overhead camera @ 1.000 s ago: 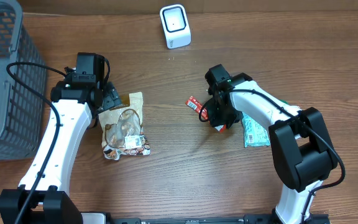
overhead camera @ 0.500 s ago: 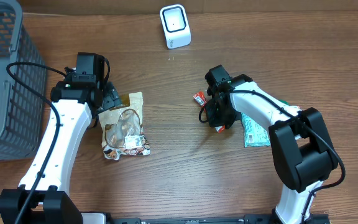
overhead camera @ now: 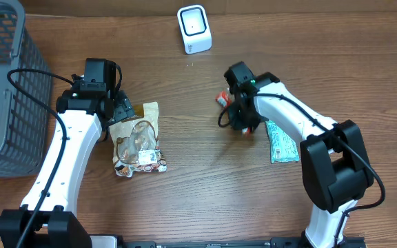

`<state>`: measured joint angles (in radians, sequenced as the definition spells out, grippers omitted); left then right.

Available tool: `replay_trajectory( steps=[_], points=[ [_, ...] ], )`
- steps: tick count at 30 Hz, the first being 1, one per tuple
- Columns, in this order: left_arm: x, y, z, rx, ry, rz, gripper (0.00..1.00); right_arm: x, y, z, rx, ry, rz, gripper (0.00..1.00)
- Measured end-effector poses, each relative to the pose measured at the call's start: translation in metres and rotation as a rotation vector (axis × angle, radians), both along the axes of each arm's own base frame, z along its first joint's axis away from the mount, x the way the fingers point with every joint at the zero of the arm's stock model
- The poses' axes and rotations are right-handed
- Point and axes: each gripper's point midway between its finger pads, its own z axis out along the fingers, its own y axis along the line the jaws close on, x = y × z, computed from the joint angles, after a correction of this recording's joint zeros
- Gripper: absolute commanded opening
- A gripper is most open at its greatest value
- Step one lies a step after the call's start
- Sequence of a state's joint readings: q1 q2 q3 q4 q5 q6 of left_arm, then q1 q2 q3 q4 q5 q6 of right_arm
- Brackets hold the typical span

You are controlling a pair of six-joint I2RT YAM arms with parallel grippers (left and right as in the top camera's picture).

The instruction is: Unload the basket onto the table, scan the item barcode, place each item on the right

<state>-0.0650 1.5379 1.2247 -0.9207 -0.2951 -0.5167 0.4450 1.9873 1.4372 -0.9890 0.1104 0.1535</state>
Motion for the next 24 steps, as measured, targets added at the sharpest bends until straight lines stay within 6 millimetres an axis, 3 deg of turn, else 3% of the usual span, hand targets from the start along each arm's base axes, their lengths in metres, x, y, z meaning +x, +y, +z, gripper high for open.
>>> replay_trajectory(
  steps=[7,15,19,24],
  points=[
    [0.000,0.000,0.000,0.000,0.000,0.000,1.00,0.010,0.005,0.023,-0.291,-0.201,0.064,0.04],
    [0.000,0.000,0.000,0.000,0.000,0.000,0.99,0.013,0.032,0.057,-0.539,-0.482,0.153,0.04],
    [0.000,0.000,0.000,0.000,0.000,0.000,1.00,0.009,0.036,0.056,-0.625,-0.593,0.172,0.04],
    [0.000,0.000,0.000,0.000,0.000,0.000,1.00,0.007,0.023,0.046,-0.725,-0.685,0.157,0.04]
  ],
)
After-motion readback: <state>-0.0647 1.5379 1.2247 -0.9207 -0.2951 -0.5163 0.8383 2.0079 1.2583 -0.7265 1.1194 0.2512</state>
